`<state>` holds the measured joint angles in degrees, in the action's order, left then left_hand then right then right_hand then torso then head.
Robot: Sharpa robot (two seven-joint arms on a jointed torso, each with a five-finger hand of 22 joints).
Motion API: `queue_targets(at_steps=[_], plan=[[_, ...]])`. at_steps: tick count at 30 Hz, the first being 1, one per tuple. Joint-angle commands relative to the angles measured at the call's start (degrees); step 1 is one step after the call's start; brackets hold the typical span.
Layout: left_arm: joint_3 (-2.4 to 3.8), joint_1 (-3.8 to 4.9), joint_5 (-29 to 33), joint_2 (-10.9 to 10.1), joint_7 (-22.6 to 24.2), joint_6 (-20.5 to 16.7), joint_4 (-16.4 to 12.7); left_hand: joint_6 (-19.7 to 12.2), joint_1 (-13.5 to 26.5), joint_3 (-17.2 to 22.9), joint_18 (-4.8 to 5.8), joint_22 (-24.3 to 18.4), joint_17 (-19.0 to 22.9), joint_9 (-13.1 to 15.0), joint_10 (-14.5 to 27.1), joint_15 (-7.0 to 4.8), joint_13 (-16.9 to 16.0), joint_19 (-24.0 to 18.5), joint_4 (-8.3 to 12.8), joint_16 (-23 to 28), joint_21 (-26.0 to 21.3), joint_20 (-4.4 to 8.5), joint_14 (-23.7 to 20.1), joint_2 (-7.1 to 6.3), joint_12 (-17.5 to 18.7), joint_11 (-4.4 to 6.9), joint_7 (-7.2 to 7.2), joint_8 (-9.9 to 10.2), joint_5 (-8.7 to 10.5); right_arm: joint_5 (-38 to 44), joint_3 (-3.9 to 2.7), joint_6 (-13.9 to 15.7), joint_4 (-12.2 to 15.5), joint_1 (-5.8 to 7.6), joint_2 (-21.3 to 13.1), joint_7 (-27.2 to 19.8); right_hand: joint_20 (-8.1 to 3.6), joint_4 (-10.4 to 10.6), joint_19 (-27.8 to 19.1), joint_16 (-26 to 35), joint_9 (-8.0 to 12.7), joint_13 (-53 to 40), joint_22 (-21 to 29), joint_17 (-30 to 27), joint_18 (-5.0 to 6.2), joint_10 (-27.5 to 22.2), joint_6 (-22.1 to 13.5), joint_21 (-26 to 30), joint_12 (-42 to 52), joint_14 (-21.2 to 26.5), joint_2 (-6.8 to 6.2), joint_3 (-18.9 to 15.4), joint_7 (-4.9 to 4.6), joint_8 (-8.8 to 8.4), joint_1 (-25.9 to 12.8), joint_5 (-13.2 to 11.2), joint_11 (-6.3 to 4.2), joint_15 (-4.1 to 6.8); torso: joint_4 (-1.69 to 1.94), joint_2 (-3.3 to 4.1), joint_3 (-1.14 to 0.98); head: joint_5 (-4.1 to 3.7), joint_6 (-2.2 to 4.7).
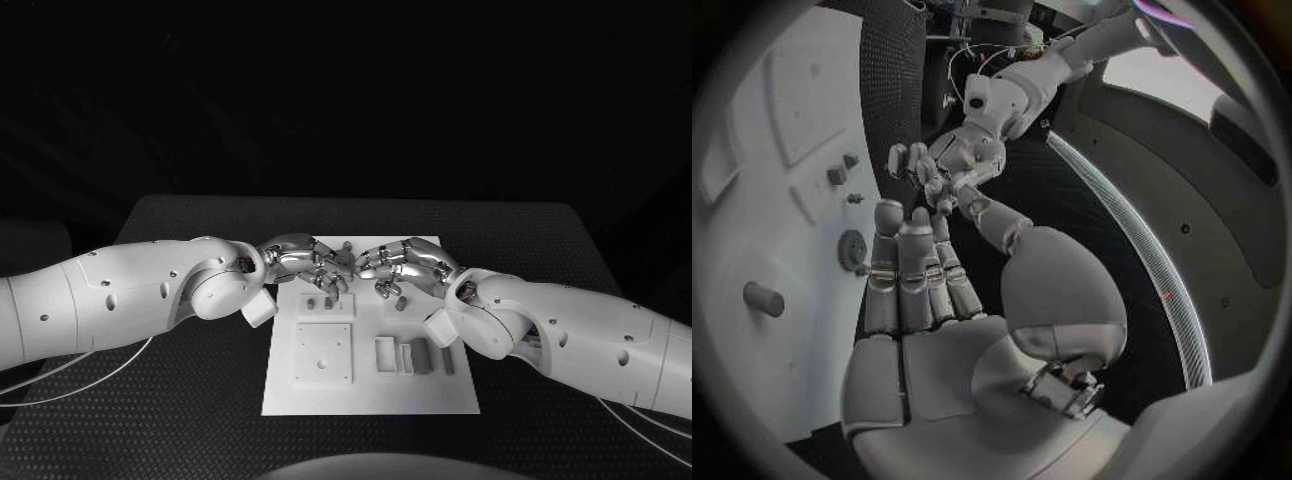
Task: Assemble the parts on the task board
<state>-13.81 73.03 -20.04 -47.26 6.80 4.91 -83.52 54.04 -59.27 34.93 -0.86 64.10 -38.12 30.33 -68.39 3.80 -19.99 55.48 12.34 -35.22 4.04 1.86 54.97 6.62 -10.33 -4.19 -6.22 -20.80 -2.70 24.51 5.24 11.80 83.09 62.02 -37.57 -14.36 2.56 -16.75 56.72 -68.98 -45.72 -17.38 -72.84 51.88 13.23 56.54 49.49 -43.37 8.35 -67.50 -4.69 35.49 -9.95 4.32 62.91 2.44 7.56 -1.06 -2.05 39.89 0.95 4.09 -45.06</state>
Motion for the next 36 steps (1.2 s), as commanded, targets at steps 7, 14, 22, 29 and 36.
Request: queue_targets(at_steps=[7, 14, 22, 29, 36], plan=[[0.05, -0.01, 0.6, 0.1, 0.9, 0.3, -0.1, 0.8, -0.6, 0.4, 0.11, 0.1, -0.2, 2.0, -0.5, -0.33, -0.2, -0.1, 0.0, -0.3, 0.1, 0.23, 0.3, 0.13, -0.3, 0.02, 0.14, -0.3, -0.15, 1.0, -0.01, -0.8, 0.0, -0.03, 0.3, -0.9, -0.01, 0.0, 0.5, -0.7, 0.1, 0.6, -0.1, -0.3, 1.27, 2.8, 1.6, 0.0, -0.3, -0.4, 0.22, -0.9, 0.05, 0.59, 0.9, 0.2, -0.28, 0.27, -0.01, 0.0, 0.03, 0.04, -0.01], [0.05, -0.01, 0.7, 0.2, 0.9, 0.4, -0.1, 0.8, -0.6, 0.5, 0.13, 0.2, -0.3, 2.1, -0.5, -0.36, -0.3, -0.1, 0.0, -0.4, 0.1, 0.26, 0.4, 0.12, -0.4, 0.01, 0.1, -0.3, -0.15, 1.4, -0.01, -0.1, 0.0, -0.03, 0.4, -1.0, -0.01, 0.0, 0.9, -1.1, -0.1, 0.7, -0.2, -0.6, 1.4, 6.4, 4.0, -0.2, 0.6, -0.7, 1.09, -1.1, 0.6, 1.59, 1.3, 0.2, -1.29, 1.23, 0.01, 0.0, 0.03, 0.07, -0.01], [0.05, -0.01, 0.7, 0.1, 0.9, 0.6, -0.2, 0.8, -0.5, 0.6, 0.19, 0.2, -0.4, 2.2, -0.6, -0.4, -0.4, -0.2, 0.0, -0.4, 0.1, 0.28, 0.4, 0.09, -0.4, -0.01, 0.04, -0.3, -0.16, 1.9, -0.01, 1.1, 0.0, -0.03, 0.6, -1.0, -0.06, 0.0, 1.4, -1.3, -0.2, 0.9, -0.3, -1.0, 1.59, 9.2, 6.3, -0.4, 1.1, -1.2, 2.06, -1.0, 1.53, 2.46, 1.7, 0.2, -2.23, 2.16, -0.01, -0.01, 0.01, 0.08, 0.0], [0.05, -0.01, 0.8, 0.2, 0.8, 1.3, -0.4, 0.8, -0.5, 0.6, 0.22, 0.2, -0.5, 2.3, -0.6, -0.41, -0.4, -0.2, 0.0, -0.5, 0.1, 0.29, 0.5, 0.1, -0.5, -0.02, 0.01, -0.3, -0.16, 2.2, -0.02, 2.5, 0.0, -0.03, 0.7, -0.8, -0.1, 0.0, 1.6, -1.4, -0.1, 1.0, -0.4, -1.2, 1.71, 10.1, 7.1, -0.5, 1.1, -1.5, 2.14, -0.9, 1.96, 2.68, 2.0, 0.2, -2.58, 2.51, -0.02, 0.0, 0.03, 0.02, -0.02], [0.05, -0.01, 0.8, 0.2, 0.7, 1.2, -0.4, 0.8, -0.5, 0.7, 0.26, 0.2, -0.6, 2.3, -0.5, -0.42, -0.5, -0.2, 0.1, -0.5, 0.0, 0.3, 0.5, 0.09, -0.5, -0.03, 0.0, -0.3, -0.16, 3.2, -0.02, 4.0, 0.0, -0.03, 0.8, -0.5, -0.15, 0.0, 1.8, -1.4, -0.2, 1.0, -0.5, -1.3, 1.77, 11.4, 8.1, -0.6, 1.2, -1.6, 2.2, -0.5, 2.37, 3.0, 2.8, 0.2, -2.98, 2.9, -0.01, 0.0, 0.02, -0.05, 0.0]])
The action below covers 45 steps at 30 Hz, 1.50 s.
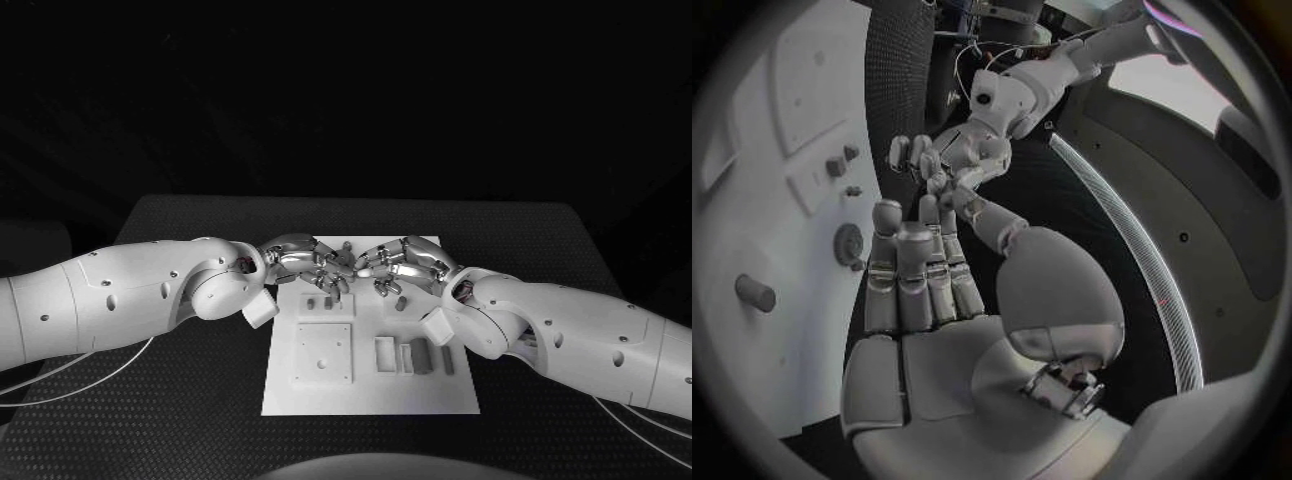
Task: Assemble the parts on the task board
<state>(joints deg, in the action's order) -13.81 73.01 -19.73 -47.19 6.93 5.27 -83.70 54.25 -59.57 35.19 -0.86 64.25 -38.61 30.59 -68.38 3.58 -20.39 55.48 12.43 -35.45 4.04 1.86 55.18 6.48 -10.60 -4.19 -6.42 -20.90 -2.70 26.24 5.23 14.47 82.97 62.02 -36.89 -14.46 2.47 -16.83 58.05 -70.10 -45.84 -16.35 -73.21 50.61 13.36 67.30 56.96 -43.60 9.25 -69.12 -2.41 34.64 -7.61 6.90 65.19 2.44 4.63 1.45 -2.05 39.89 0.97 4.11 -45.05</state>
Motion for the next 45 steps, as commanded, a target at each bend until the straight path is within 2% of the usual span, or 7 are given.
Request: queue_targets(at_steps=[1, 6, 16, 31, 35, 41, 45], plan=[[0.05, 0.01, 0.5, 0.1, 0.6, 0.8, -0.2, 0.5, -0.2, 0.4, 0.27, 0.1, -0.1, 2.1, -0.5, -0.21, -0.1, -0.3, 0.0, -0.2, 0.0, 0.3, 0.2, 0.22, -0.2, -0.03, 0.2, -0.2, -0.16, 1.7, 0.0, 2.0, 0.1, -0.03, 0.1, -0.4, -0.08, 0.0, 0.5, -0.3, -0.1, 0.0, -0.1, -0.1, 1.64, 0.9, 0.8, -0.4, 0.4, 0.0, 0.0, 0.4, 0.11, 0.51, 0.7, 0.2, -0.16, 0.48, 0.0, 0.0, -0.01, -0.07, 0.0], [0.05, 0.0, 0.5, 0.1, 0.2, 0.8, -0.2, 0.5, -0.1, 0.5, 0.31, 0.1, -0.1, 2.1, -0.5, -0.21, -0.1, -0.3, 0.0, -0.2, 0.0, 0.3, 0.2, 0.22, -0.2, -0.04, 0.18, -0.2, -0.15, 2.4, 0.0, 4.7, 0.2, -0.04, 0.3, -0.2, -0.24, 0.0, 0.8, -0.4, -0.3, -0.3, -0.2, -0.2, 1.64, 1.9, 1.5, -0.6, 0.8, -0.2, 0.5, 1.0, 0.39, 0.89, 1.6, 0.2, -0.59, 0.91, -0.02, 0.01, -0.01, -0.1, 0.09], [0.05, -0.04, 1.4, 0.1, -0.3, -0.2, -0.1, 0.3, 0.0, 0.5, 0.38, 0.2, -0.3, 2.2, -0.4, -0.19, -0.2, -0.4, -0.1, -0.2, 0.0, 0.32, 0.2, 0.22, -0.2, -0.15, -0.01, -0.1, -0.14, 4.2, 0.0, 5.1, 1.0, -0.04, 0.5, 0.4, -0.41, 0.1, 1.4, -0.3, -1.4, -1.0, -0.3, -0.5, 1.64, 3.5, 1.9, -0.8, 1.6, -0.3, 1.02, 2.6, 0.49, 1.6, 2.5, 0.2, -1.34, 1.66, 0.02, 0.03, 0.0, -0.16, 0.12], [0.04, -0.04, 2.6, 0.2, -1.7, -0.6, 0.1, -0.2, 0.5, 0.5, 0.47, 0.2, -0.6, 2.3, -0.2, -0.15, -0.4, -0.5, -0.4, -0.2, 0.0, 0.35, 0.1, -0.09, -0.2, -0.42, -0.62, 0.3, -0.13, 4.7, 0.0, 5.7, 1.3, -0.05, 0.5, 0.8, -0.55, 0.1, 1.7, 0.0, -3.5, -2.6, -0.4, -0.8, 1.64, 4.1, 1.3, -0.9, 2.7, -0.2, 1.13, 3.4, 0.51, 2.52, 1.9, 0.2, -1.83, 2.13, -0.01, -0.01, -0.02, 0.02, -0.09], [0.04, -0.04, 3.5, 0.2, -2.2, -0.7, 0.2, -1.3, 0.4, 0.7, 0.46, 0.3, -0.8, 2.1, 0.7, -0.14, -0.3, -0.6, 0.0, -0.1, 0.0, 0.38, 0.0, -0.98, 0.2, -0.88, -1.7, 1.2, -0.15, 4.8, 0.0, 5.8, 1.0, -0.05, 0.4, 0.8, -0.59, 0.1, 1.8, 0.0, -4.1, -3.2, -0.4, -0.9, 1.64, 4.1, 1.1, -0.9, 3.0, -0.2, 1.18, 3.6, 0.51, 2.73, 1.8, 0.2, -1.91, 2.21, -0.01, 0.0, -0.01, 0.02, -0.11], [0.04, -0.04, 3.8, 0.1, -2.6, -0.6, 0.3, -2.9, 2.5, -1.4, 0.58, 0.3, -1.1, 1.5, 2.1, 0.13, -0.1, -1.1, 0.1, 0.2, -0.1, 0.16, -0.4, -4.07, 0.9, -1.73, -2.59, 2.4, -0.14, 4.8, -0.01, 5.9, 0.5, -0.05, 0.3, 0.8, -0.66, 0.1, 1.8, 0.1, -5.0, -4.0, -0.5, -1.0, 1.64, 3.7, 0.8, -1.0, 3.3, -0.2, 1.14, 3.9, 0.49, 3.03, 1.7, 0.2, -1.94, 2.25, -0.01, 0.0, -0.02, -0.03, -0.2], [0.04, -0.04, 3.8, 0.0, -3.0, -0.2, 0.4, -3.3, 3.3, -2.5, 0.53, 0.3, -1.2, 1.3, 2.7, 0.22, -0.1, -1.4, 0.3, 0.4, -0.2, 0.08, -0.7, -5.3, 1.2, -1.97, -2.83, 2.8, -0.14, 5.0, -0.01, 5.9, 0.2, -0.05, 0.3, 0.8, -0.67, 0.1, 1.8, 0.1, -5.2, -4.3, -0.5, -1.0, 1.64, 3.6, 0.7, -1.0, 3.4, -0.1, 1.14, 4.0, 0.48, 3.1, 1.7, 0.2, -1.94, 2.25, 0.01, 0.0, 0.0, -0.11, -0.22]])
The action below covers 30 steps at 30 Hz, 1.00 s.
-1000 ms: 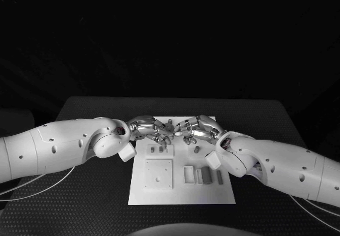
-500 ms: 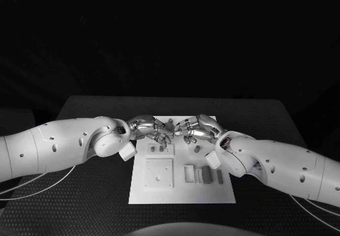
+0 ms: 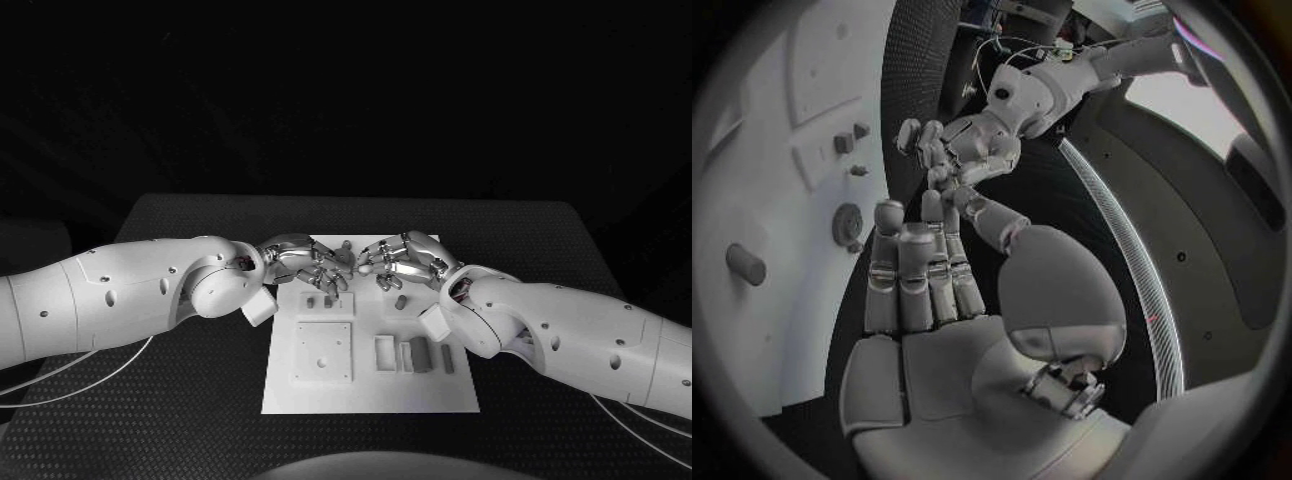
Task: Assemble the parts on the task board
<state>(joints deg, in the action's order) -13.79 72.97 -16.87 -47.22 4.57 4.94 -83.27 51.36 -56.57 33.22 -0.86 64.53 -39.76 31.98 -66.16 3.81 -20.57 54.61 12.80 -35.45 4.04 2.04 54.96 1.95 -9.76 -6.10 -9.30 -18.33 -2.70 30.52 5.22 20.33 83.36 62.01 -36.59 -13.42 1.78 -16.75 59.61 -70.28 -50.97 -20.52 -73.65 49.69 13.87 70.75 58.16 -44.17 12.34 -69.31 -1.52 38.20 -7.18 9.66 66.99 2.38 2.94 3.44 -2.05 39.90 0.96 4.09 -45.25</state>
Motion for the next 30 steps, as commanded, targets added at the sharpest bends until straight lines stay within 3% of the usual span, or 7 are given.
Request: queue_targets(at_steps=[1, 5, 14, 21, 26, 30], plan=[[0.03, 0.01, 1.0, 0.0, -0.7, 0.3, 0.0, -0.7, 0.7, -0.9, 0.54, 0.0, -0.1, -0.2, 0.7, 0.05, 0.1, -0.6, -0.1, 0.4, -0.2, -0.15, -0.6, -1.28, 0.5, -0.2, -0.08, 0.4, -0.13, 0.7, 0.0, 0.0, -0.2, -0.03, 0.0, -0.3, 0.03, 0.0, 0.2, 0.3, -0.1, -0.1, -0.1, -0.1, 1.12, 0.2, -0.5, -0.4, 0.3, 0.0, 0.24, 0.4, 0.05, 0.35, -0.1, 0.3, -0.25, 0.26, 0.01, 0.0, 0.02, -0.09, -0.02], [0.03, 0.01, 1.0, 0.0, -1.2, 0.0, 0.1, -1.7, 2.6, -3.3, 0.5, -0.1, -0.3, -0.5, 1.7, 0.25, 0.3, -1.1, 0.0, 0.7, -0.2, -0.32, -1.0, -3.09, 1.0, -0.63, -0.56, 1.1, -0.12, 1.0, 0.0, -0.1, -0.3, -0.03, -0.1, -0.3, 0.02, 0.0, 0.2, 0.3, -0.2, -0.3, -0.1, -0.1, 1.12, 0.1, -0.5, -0.4, 0.4, 0.1, 0.24, 0.5, 0.05, 0.38, -0.1, 0.3, -0.25, 0.26, 0.03, 0.01, 0.01, -0.14, 0.02], [0.03, 0.03, 1.0, -0.6, -2.6, -0.6, 1.2, -4.6, 4.9, -6.5, 0.21, -0.6, -0.6, -1.3, 2.8, 0.49, 0.3, -1.7, 0.2, 1.2, -0.3, -0.59, -1.5, -5.25, 1.5, -1.05, -1.85, 2.8, -0.11, 2.1, 0.0, -1.5, -0.9, -0.03, -0.3, 0.2, 0.03, 0.0, 0.2, 0.3, -0.5, -0.5, -0.1, -0.1, 1.12, 0.0, -0.6, -0.4, 0.5, 0.1, 0.21, 0.6, 0.05, 0.46, -0.2, 0.3, -0.26, 0.27, 0.0, 0.0, 0.01, -0.16, -0.07], [0.05, 0.08, 2.4, -1.8, -2.6, -2.9, 4.7, -5.1, 5.3, -7.1, 0.07, -0.9, -0.7, -1.3, 3.0, 0.54, 0.3, -1.8, 0.1, 1.3, -0.3, -0.66, -1.6, -5.14, 1.5, -1.09, -2.02, 3.0, -0.13, 8.8, -0.02, -4.2, -1.7, -0.01, -1.0, 3.9, 0.07, 0.0, 0.0, 0.4, -0.8, -0.9, -0.1, -0.2, 1.1, -0.2, -0.7, -0.3, 0.6, 0.2, 0.19, 0.8, 0.01, 0.52, -0.3, 0.3, -0.25, 0.25, 0.06, -0.01, -0.02, 0.01, -0.1], [0.07, 0.17, 5.3, -2.1, -1.0, -5.5, 6.5, -3.7, 5.1, -7.2, -0.11, -1.1, -0.9, -0.9, 1.7, 0.4, -0.2, -1.5, 0.1, 1.3, -0.1, -0.61, -1.2, -4.23, 0.7, -0.48, -1.4, 2.1, -0.16, 15.0, -0.05, -6.0, -1.9, 0.05, -1.0, 6.6, 0.08, 0.0, 0.0, 0.6, -0.9, -1.1, -0.1, -0.3, 1.11, -0.2, -0.8, -0.2, 0.7, 0.3, 0.18, 0.9, -0.02, 0.55, -0.3, 0.3, -0.25, 0.25, 0.08, -0.03, 0.05, 0.17, -0.16], [0.12, 0.35, 8.1, -2.0, 1.1, -8.3, 7.4, -2.9, 4.9, -7.3, -0.15, -1.2, -0.9, -0.7, 1.1, 0.26, -0.4, -1.2, 0.2, 1.3, -0.1, -0.53, -1.0, -3.69, 0.3, -0.13, -1.0, 1.6, -0.18, 22.8, -0.08, -9.9, -2.2, 0.73, -0.2, 10.6, 0.06, 0.0, 0.1, 0.6, -1.0, -1.3, -0.1, -0.3, 1.13, -0.3, -0.7, -0.2, 0.7, 0.3, 0.14, 0.9, -0.01, 0.59, -0.3, 0.3, -0.26, 0.27, 0.04, -0.01, 0.05, 0.46, -0.23]])
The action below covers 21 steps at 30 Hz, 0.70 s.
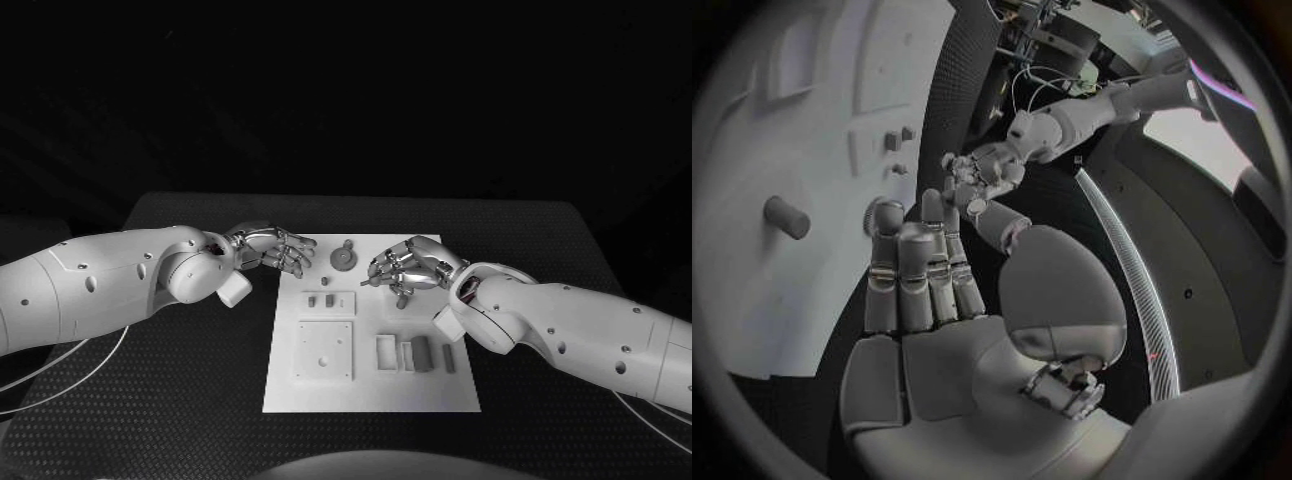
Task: Assemble the parts on the task board
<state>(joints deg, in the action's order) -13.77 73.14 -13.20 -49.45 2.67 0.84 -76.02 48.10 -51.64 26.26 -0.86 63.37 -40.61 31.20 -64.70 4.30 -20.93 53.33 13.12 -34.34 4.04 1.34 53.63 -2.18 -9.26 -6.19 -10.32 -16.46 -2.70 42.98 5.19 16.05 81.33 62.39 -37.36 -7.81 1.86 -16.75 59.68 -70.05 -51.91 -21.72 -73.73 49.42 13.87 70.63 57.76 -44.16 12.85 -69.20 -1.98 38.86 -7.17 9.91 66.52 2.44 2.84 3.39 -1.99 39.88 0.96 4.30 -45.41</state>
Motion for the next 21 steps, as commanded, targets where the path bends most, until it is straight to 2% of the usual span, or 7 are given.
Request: queue_targets(at_steps=[1, 4, 7, 9, 14, 21], plan=[[0.15, 0.23, 4.8, 0.3, 3.4, -4.7, 0.3, 0.4, -0.1, -0.3, -0.15, -0.1, -0.1, 0.1, -0.4, -0.24, -0.1, 0.1, -0.1, 0.2, -0.1, 0.18, 0.4, 0.51, -0.2, -0.02, 0.05, -0.3, -0.19, 12.1, -0.06, -6.4, -0.2, 0.51, 0.8, 6.1, -0.04, 0.0, 0.1, 0.4, -0.2, -0.2, 0.0, -0.1, 1.13, -0.2, -0.3, -0.3, 0.3, 0.2, 0.57, 0.3, -0.01, 0.36, 0.2, 0.2, -0.18, 0.33, -0.03, 0.0, 0.07, 0.3, -0.14], [0.26, 0.37, 6.4, 0.8, 4.7, -6.4, 0.4, 0.5, -0.5, -0.3, -0.14, -0.2, -0.1, 0.1, -0.3, -0.27, -0.1, 0.1, 0.3, 0.3, -0.1, 0.2, 0.5, 0.69, -0.2, -0.02, 0.11, -0.3, -0.19, 19.8, -0.05, -9.6, -0.3, 0.75, 1.9, 9.2, -0.1, 0.0, 0.3, 0.4, -0.3, -0.4, 0.0, -0.2, 1.13, -0.2, -0.3, -0.3, 0.4, 0.1, 0.51, 0.3, 0.01, 0.4, 0.2, 0.2, -0.21, 0.37, -0.04, 0.0, 0.07, 0.42, -0.22], [0.32, 0.47, 7.1, 1.1, 5.5, -7.4, 0.5, 0.6, -0.7, -0.2, -0.12, -0.3, 0.0, 0.1, -0.3, -0.25, -0.1, 0.1, 0.5, 0.4, -0.1, 0.2, 0.5, 0.87, -0.2, -0.02, 0.14, -0.3, -0.22, 26.2, -0.05, -11.1, -0.1, 0.86, 3.0, 10.8, -0.18, 0.0, 0.5, 0.4, -0.5, -0.7, -0.1, -0.2, 1.13, -0.2, -0.3, -0.4, 0.5, -0.1, 0.42, 0.3, 0.05, 0.45, 0.1, 0.2, -0.25, 0.4, -0.05, 0.01, 0.08, 0.66, -0.39], [0.39, 0.55, 7.3, 1.4, 6.2, -8.0, 0.5, 0.6, -0.9, -0.2, -0.11, -0.3, 0.0, 0.1, -0.3, -0.24, -0.1, 0.1, 0.6, 0.4, -0.2, 0.19, 0.6, 0.93, -0.2, -0.03, 0.16, -0.4, -0.22, 30.9, -0.04, -11.3, 0.3, 0.86, 3.7, 11.7, -0.24, 0.0, 0.6, 0.4, -0.5, -0.8, -0.1, -0.2, 1.13, -0.3, -0.3, -0.5, 0.5, -0.3, 0.36, 0.4, 0.07, 0.47, 0.1, 0.2, -0.27, 0.43, -0.05, 0.02, 0.09, 0.69, -0.68], [0.43, 0.93, 10.5, 2.0, 7.1, -9.7, 0.8, 1.0, -1.2, -0.1, -0.06, -0.5, 0.0, 0.1, -0.1, -0.2, 0.0, 0.1, 0.8, 0.6, -0.2, 0.17, 0.6, 1.18, -0.1, -0.12, 0.3, -0.5, -0.23, 37.4, 0.1, -12.7, 1.1, 0.86, 5.7, 13.1, -0.37, 0.0, 0.9, 0.3, -0.7, -1.1, -0.1, -0.3, 1.13, -0.3, -0.2, -0.6, 0.6, -0.5, 0.2, 0.5, 0.16, 0.51, 0.2, 0.2, -0.33, 0.49, -0.06, -0.01, 0.08, 0.89, -0.76], [0.44, 1.48, 10.5, 3.0, 8.0, -10.7, 1.2, 1.1, -1.4, -0.1, -0.03, -0.6, 0.1, 0.1, 0.0, -0.17, 0.0, 0.0, 1.1, 0.7, -0.2, 0.14, 0.6, 1.14, 0.0, -0.18, 0.33, -0.5, -0.23, 43.6, 0.98, -12.9, 0.9, 0.86, 8.3, 14.5, -0.49, 0.0, 1.0, 0.3, -0.8, -1.4, -0.2, -0.4, 1.13, -0.3, -0.1, -0.8, 0.8, -0.8, 0.02, 0.5, 0.23, 0.55, 0.2, 0.2, -0.4, 0.56, -0.03, -0.01, 0.08, 1.11, -0.78]])
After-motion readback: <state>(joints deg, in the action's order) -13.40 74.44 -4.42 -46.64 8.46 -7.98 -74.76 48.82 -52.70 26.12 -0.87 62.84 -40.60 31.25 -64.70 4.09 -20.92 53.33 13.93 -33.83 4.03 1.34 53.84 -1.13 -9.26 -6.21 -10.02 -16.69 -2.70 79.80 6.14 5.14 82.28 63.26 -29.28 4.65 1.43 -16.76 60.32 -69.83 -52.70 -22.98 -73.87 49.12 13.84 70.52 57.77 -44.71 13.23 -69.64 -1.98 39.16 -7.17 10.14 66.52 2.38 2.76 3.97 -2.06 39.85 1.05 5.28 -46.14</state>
